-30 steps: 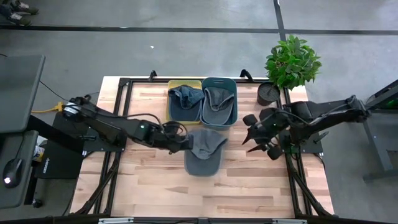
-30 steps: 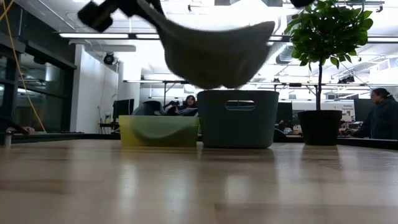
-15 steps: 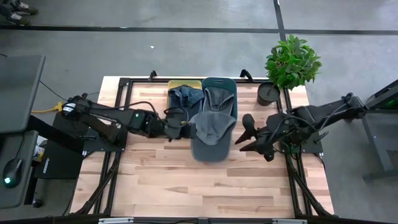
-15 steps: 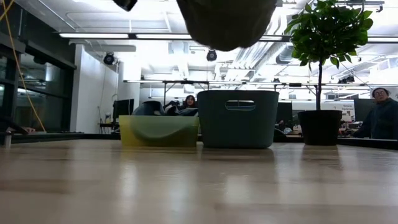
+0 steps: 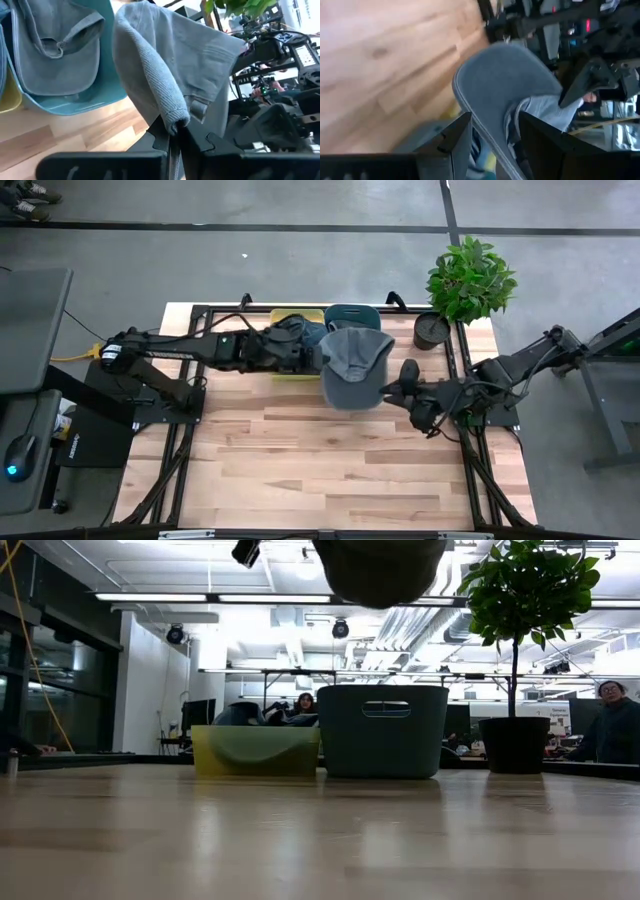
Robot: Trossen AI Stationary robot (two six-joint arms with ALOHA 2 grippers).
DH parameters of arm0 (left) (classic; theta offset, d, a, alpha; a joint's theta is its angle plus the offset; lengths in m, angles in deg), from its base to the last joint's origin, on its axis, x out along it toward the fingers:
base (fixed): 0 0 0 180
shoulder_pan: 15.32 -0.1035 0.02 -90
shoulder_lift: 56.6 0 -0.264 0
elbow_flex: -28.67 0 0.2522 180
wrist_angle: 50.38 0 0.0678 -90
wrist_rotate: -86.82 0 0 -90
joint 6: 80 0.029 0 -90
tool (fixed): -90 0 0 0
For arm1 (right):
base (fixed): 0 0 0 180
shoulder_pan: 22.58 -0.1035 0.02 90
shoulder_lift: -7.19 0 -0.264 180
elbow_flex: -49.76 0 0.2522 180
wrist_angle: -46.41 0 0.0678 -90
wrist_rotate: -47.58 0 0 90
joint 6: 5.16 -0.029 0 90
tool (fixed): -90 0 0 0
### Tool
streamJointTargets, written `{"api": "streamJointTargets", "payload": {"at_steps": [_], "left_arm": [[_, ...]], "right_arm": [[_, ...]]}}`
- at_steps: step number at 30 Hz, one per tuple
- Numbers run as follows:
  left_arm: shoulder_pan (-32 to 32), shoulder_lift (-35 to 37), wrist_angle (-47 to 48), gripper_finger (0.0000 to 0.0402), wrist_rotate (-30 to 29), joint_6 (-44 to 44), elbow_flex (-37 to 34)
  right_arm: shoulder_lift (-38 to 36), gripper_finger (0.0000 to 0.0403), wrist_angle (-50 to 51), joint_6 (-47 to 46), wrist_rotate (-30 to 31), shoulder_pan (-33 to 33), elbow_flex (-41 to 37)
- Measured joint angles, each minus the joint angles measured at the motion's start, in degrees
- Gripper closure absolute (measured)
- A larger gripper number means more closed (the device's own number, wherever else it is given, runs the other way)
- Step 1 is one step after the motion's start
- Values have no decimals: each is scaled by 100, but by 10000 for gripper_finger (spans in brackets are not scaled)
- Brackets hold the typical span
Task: Pick & Place hat
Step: Put the grey cap into the grey bin
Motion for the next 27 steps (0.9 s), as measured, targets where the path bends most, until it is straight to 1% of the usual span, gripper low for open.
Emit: {"api": "streamJointTargets", "payload": {"at_steps": [7,16,22,27], "left_arm": [[-139,-1,-354,389,117,110,0],[-176,-3,-764,389,205,174,-4],[-174,-3,-847,389,164,256,-4],[-173,-3,-848,389,156,254,-4]], "right_arm": [[0,246,437,24,491,4,0],[0,248,441,49,259,20,0],[0,249,535,49,536,17,0],[0,249,519,20,538,-122,0]]}}
